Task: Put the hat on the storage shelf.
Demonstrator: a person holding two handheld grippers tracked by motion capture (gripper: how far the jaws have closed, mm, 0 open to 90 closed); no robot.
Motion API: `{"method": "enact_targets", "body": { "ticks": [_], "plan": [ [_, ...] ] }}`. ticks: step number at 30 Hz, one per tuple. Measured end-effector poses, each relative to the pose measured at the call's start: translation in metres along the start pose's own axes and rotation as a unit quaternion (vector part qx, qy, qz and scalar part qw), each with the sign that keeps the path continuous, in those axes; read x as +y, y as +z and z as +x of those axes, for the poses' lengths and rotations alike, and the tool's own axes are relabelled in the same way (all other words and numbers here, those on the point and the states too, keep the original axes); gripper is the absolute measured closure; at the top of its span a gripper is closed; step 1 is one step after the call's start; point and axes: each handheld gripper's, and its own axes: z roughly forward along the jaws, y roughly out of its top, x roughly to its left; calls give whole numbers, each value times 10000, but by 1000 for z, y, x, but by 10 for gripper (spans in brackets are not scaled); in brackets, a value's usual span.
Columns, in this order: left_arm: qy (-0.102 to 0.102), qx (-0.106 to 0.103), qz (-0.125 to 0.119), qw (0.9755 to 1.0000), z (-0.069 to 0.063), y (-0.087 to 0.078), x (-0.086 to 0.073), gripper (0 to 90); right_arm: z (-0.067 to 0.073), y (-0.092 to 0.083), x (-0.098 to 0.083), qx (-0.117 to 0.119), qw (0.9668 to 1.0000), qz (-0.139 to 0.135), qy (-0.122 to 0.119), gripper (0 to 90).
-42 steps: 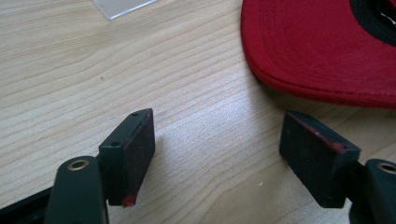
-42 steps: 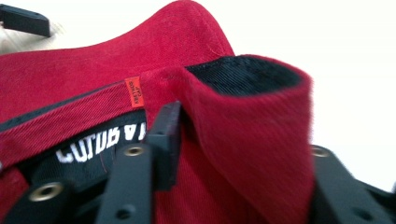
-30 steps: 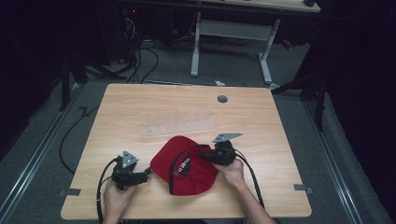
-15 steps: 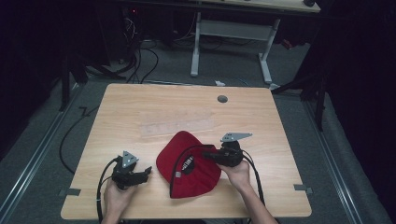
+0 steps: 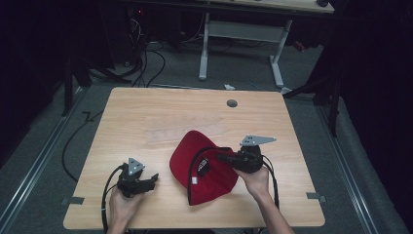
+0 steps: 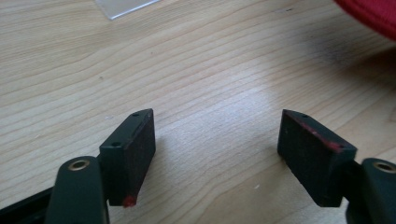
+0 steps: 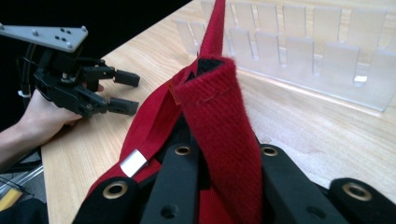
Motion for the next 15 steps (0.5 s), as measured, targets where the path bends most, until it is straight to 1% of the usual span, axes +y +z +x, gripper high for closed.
{"method": "enact_targets", "body": {
  "ticks": [1,2,3,4,5,6,7,8,10,11,12,13,14,15],
  "plan": [
    [-148,-138,45,9998,-3,-1,1,271,2,-4,4,-16,10000,-42,-29,851],
    [-148,-138,45,9998,-3,-1,1,269,3,-6,6,-26,9999,-78,-62,851],
    [-190,-237,67,9995,-5,-1,2,273,5,-8,8,-22,9999,-115,-62,851],
    [-206,-420,73,9989,-13,-2,2,273,5,-10,10,-28,9999,-142,-77,851],
    [-204,-509,98,9984,-17,-2,2,272,7,-11,12,-32,9998,-172,-60,851],
    [-213,-579,136,9980,-20,-1,2,268,7,-12,14,-39,9998,-208,-68,851],
    [-213,-579,136,9980,-20,-1,2,263,7,-12,14,-39,9998,-208,-68,851],
    [-160,-685,148,9974,-26,0,1,263,9,-13,19,-36,9996,-271,-56,851],
    [-61,-771,167,9969,-34,2,0,263,9,-13,20,-32,9996,-286,-52,851],
    [-40,-852,154,9962,-42,4,-1,275,10,-12,23,-19,9995,-316,-37,851],
    [-40,-852,154,9962,-42,4,-1,289,10,-12,23,-19,9995,-316,-37,851],
    [-23,-903,158,9958,-46,5,-1,291,12,-12,25,2,9994,-333,-44,851],
    [45,-981,145,9951,-53,6,-3,294,13,-13,26,37,9994,-331,-16,850],
    [105,-1008,148,9947,-57,7,-4,295,13,-13,27,83,9993,-357,4,851]
  ]
}}
